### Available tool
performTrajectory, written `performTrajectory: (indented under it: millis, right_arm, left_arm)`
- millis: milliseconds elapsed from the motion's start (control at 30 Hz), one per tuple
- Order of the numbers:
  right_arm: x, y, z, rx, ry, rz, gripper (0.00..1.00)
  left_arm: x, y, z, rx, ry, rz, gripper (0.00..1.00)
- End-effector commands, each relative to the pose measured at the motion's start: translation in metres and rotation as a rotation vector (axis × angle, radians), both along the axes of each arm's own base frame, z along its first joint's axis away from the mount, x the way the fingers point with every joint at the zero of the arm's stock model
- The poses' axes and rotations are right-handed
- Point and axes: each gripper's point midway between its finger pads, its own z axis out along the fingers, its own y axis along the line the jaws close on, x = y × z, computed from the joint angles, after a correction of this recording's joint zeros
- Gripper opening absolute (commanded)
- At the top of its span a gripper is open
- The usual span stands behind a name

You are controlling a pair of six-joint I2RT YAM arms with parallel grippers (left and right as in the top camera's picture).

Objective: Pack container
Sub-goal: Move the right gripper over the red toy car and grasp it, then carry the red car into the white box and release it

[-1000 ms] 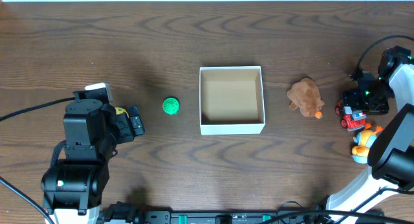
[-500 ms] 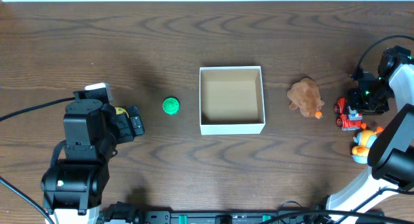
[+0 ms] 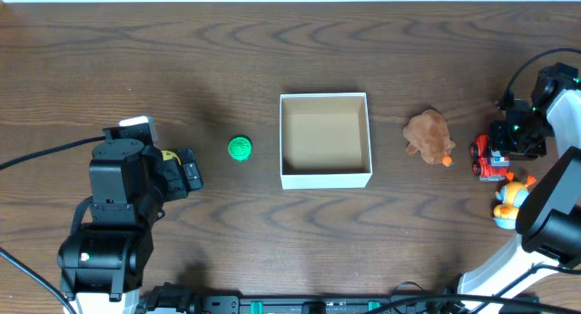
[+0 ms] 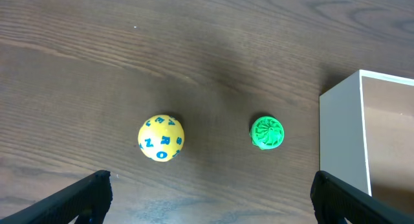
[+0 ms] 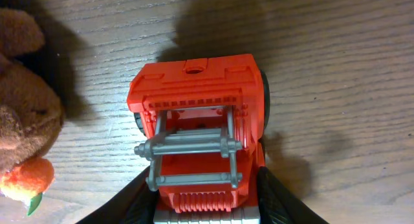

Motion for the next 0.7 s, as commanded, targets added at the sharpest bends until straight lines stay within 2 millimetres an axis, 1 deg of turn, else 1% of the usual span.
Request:
performTrajectory:
  millis: [0,67,167,233,333,367,433,467,533,567,667]
  right_arm:
    - [0.005,0.004,0.007,0.003,-0.013,-0.043,0.01]
    - [0.011,0.008,0.018,0.009,-0.04,-0.042,0.01]
    - [0.023,0.022,0.046,0.014,-0.099,-0.019,0.01]
    - [0.03,0.033,0.072,0.012,-0.145,-0.005,0.01]
    - [0.039,0.058,0.116,0.005,-0.238,0.029,0.01]
    - [0.043,0.071,0.136,0.01,-0.289,0.045,0.01]
    - [0.049,0.097,0.167,0.03,-0.382,0.074,0.01]
    - [0.051,0.115,0.183,0.05,-0.435,0.098,0.01]
    - [0.052,0.149,0.209,0.082,-0.525,0.141,0.01]
    - [0.051,0.168,0.221,0.098,-0.565,0.164,0.01]
    - [0.046,0.225,0.246,0.167,-0.646,0.219,0.01]
  left_arm:
    - [0.001,0.002,0.008,-0.002,-0.022,0.009,0.98]
    - [0.001,0.002,0.008,-0.002,-0.022,0.009,0.98]
    - [0.001,0.002,0.008,-0.002,-0.022,0.009,0.98]
    - [0.001,0.002,0.008,-0.002,-0.021,0.009,0.98]
    - [0.001,0.002,0.008,-0.002,-0.022,0.009,0.98]
    - [0.001,0.002,0.008,-0.002,-0.022,0.009,0.98]
    - [0.001,0.001,0.008,-0.002,-0.022,0.009,0.98]
    - [0.001,0.001,0.008,-0.002,-0.021,0.009,0.98]
    - [0.001,0.001,0.008,-0.002,-0.022,0.009,0.98]
    - [0.001,0.001,0.008,-0.002,-0.022,0.009,0.98]
    - [0.001,0.001,0.008,-0.002,-0.021,0.009,0.98]
